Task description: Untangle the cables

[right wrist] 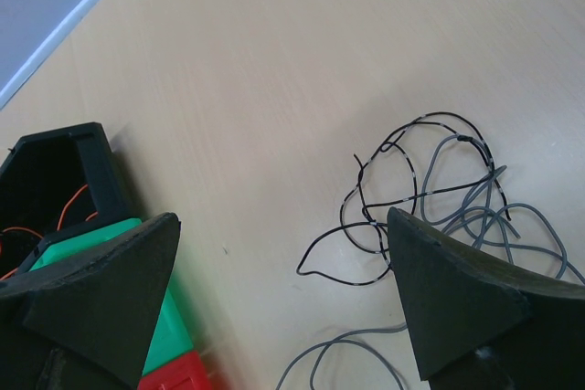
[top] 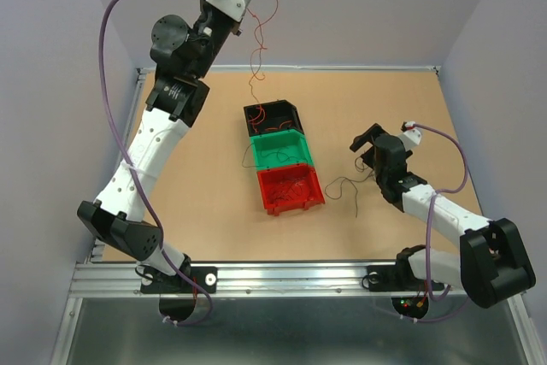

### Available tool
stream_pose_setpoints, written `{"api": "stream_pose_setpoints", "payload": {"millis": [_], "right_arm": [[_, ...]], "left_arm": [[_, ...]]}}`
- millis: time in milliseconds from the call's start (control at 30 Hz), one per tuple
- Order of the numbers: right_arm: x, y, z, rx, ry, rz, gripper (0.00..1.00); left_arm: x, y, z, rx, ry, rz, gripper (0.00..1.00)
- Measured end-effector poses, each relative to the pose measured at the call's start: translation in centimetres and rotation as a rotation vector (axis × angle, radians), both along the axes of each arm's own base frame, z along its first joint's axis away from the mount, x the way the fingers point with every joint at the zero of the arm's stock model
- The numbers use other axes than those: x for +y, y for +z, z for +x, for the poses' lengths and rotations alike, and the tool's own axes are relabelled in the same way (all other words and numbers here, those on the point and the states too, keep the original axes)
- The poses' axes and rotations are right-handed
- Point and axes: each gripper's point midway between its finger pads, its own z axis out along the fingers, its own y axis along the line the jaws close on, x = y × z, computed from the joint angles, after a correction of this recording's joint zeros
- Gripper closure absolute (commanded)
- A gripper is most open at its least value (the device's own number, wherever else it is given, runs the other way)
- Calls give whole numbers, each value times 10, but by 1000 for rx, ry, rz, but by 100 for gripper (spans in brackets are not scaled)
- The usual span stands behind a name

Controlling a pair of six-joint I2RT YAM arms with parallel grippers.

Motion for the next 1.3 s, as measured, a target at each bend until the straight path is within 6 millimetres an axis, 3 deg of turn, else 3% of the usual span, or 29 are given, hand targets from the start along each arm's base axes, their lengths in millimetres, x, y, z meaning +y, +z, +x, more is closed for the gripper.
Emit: {"api": "stream_pose_setpoints", "payload": {"millis": [233, 700, 833, 1067, 1300], "right_arm": [[2, 0, 0, 1, 12, 2, 0], [6, 4, 2, -16, 34, 11, 0], [7, 4, 2, -16, 39, 13, 0], [8, 5, 3, -21, 44, 17, 0], [11, 8, 4, -34, 58, 22, 0]], "left_arm": [[-11, 13, -2, -16, -28, -7, 100], [-16, -21, 19, 35, 18, 67, 100], [-16, -9, 18, 17, 16, 52, 100], [-8, 42, 1, -67, 3, -22, 100], [-8, 43, 3, -70, 11, -27, 100]]}}
